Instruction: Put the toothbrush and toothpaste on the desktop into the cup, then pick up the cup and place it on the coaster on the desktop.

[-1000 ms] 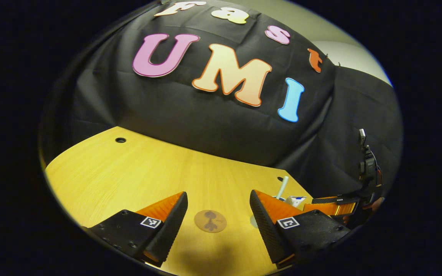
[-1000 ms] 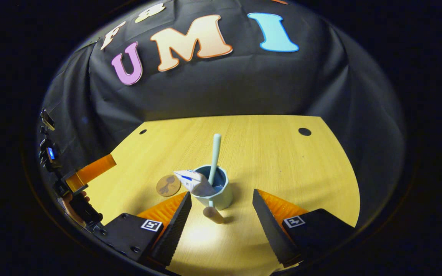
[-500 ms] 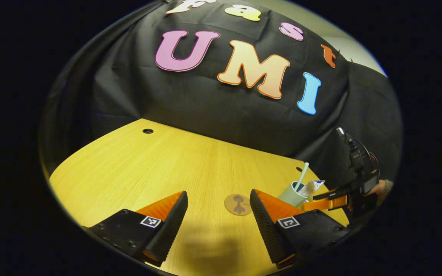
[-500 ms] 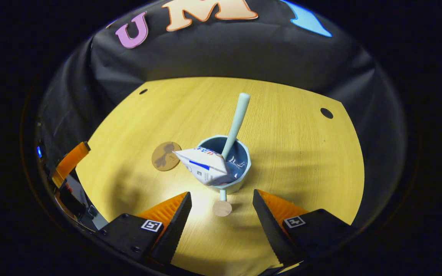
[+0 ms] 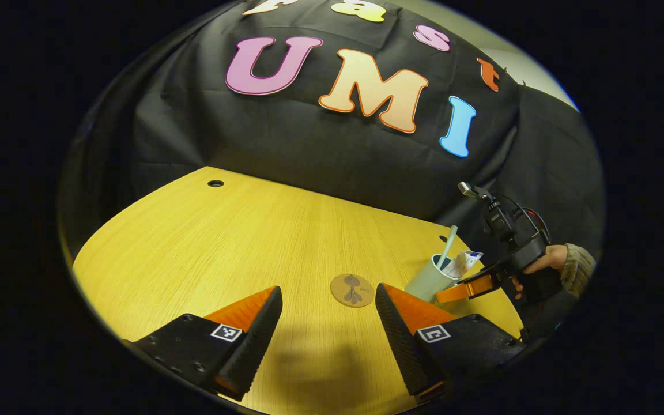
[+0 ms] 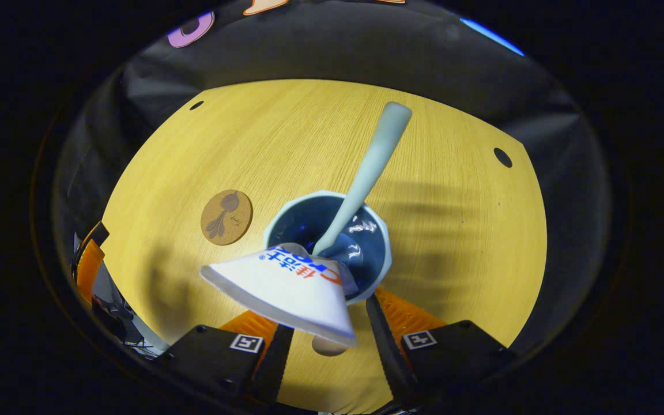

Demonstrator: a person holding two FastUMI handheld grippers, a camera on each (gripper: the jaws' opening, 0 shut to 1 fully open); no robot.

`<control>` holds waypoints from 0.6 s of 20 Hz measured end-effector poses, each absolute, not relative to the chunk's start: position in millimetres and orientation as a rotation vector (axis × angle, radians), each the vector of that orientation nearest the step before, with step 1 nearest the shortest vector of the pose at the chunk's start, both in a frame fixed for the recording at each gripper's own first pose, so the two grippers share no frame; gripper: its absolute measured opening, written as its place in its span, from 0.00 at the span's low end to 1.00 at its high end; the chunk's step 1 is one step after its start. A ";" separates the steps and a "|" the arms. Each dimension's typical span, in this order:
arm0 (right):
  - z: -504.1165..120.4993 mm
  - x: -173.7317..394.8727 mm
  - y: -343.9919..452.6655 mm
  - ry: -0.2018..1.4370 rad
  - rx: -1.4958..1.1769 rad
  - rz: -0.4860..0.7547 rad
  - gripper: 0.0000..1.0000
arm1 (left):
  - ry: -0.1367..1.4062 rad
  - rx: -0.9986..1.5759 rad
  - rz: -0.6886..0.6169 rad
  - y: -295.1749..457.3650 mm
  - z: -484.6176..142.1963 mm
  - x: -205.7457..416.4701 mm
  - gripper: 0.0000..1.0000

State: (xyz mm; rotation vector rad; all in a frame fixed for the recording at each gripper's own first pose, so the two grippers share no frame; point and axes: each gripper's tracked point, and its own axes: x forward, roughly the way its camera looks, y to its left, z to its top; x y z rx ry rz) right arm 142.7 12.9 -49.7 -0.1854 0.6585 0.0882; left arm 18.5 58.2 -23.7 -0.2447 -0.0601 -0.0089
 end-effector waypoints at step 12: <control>-50.7 138.3 10.6 0.661 -0.256 0.050 0.24 | -0.032 -0.264 -0.027 56.6 -33.7 16.8 0.94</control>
